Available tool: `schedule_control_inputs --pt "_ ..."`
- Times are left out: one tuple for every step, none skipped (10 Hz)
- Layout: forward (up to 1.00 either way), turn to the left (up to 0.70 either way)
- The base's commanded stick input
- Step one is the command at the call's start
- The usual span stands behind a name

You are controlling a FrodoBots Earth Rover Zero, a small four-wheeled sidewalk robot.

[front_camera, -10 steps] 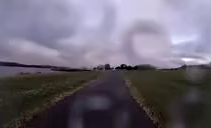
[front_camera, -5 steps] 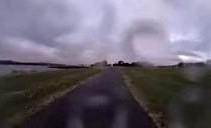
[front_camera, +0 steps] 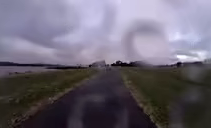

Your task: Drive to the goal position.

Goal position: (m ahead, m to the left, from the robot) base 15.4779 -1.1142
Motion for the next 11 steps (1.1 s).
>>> schedule_control_inputs --pt "0.70 0.00" --pt "0.70 0.00" --pt "0.70 -0.03" --pt "0.70 -0.09" --pt "0.70 -0.14" --pt "0.70 -0.14" --pt "0.70 -0.14" --pt "0.70 -0.09" --pt "0.70 -0.02" --pt "0.70 0.00" --pt "0.70 0.00"
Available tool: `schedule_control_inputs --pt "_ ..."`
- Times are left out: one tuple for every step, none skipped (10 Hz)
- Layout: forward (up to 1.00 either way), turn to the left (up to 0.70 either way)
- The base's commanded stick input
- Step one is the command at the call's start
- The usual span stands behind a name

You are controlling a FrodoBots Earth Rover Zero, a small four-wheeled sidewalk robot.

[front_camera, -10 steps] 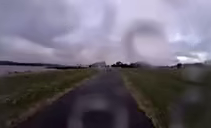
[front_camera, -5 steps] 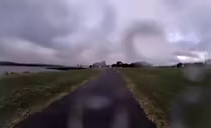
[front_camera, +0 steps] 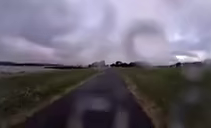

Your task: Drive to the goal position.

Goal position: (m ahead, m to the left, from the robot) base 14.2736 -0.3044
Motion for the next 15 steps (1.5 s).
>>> schedule_control_inputs --pt "0.70 0.00" --pt "0.70 0.00" --pt "0.70 0.00" --pt "0.70 0.00" --pt "0.70 0.00" --pt "0.70 0.00" --pt "0.70 0.00" --pt "0.70 0.00" --pt "0.70 0.00" --pt "0.70 0.00" --pt "0.70 0.00" --pt "0.70 0.00" --pt "0.70 0.00" --pt "0.70 0.00" --pt "0.70 0.00"
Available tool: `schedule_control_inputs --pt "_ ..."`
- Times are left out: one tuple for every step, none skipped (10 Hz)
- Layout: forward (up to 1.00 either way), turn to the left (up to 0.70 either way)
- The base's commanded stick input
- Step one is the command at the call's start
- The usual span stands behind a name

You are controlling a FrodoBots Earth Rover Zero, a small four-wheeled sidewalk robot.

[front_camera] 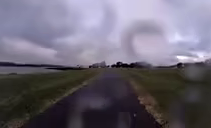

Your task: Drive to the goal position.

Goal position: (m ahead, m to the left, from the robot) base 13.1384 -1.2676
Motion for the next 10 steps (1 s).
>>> schedule_control_inputs --pt "0.70 0.00" --pt "0.70 0.00" --pt "0.70 0.00" --pt "0.70 0.00" --pt "0.70 0.00" --pt "0.70 0.00" --pt "0.70 0.00" --pt "0.70 -0.04" --pt "0.70 -0.10" --pt "0.70 -0.14"
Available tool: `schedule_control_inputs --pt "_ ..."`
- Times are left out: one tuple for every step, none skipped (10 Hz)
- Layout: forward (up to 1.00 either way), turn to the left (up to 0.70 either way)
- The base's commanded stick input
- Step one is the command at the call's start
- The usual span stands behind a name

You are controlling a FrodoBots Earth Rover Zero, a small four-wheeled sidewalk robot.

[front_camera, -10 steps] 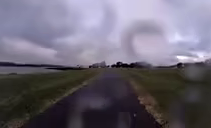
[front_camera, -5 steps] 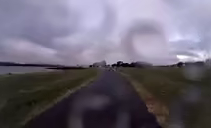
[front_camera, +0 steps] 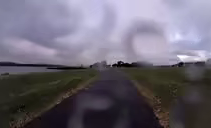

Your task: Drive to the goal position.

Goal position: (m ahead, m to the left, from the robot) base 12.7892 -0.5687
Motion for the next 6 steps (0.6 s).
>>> schedule_control_inputs --pt "0.70 -0.14" --pt "0.70 -0.14" --pt "0.70 -0.14" --pt "0.70 -0.14" --pt "0.70 -0.07" --pt "0.70 -0.01"
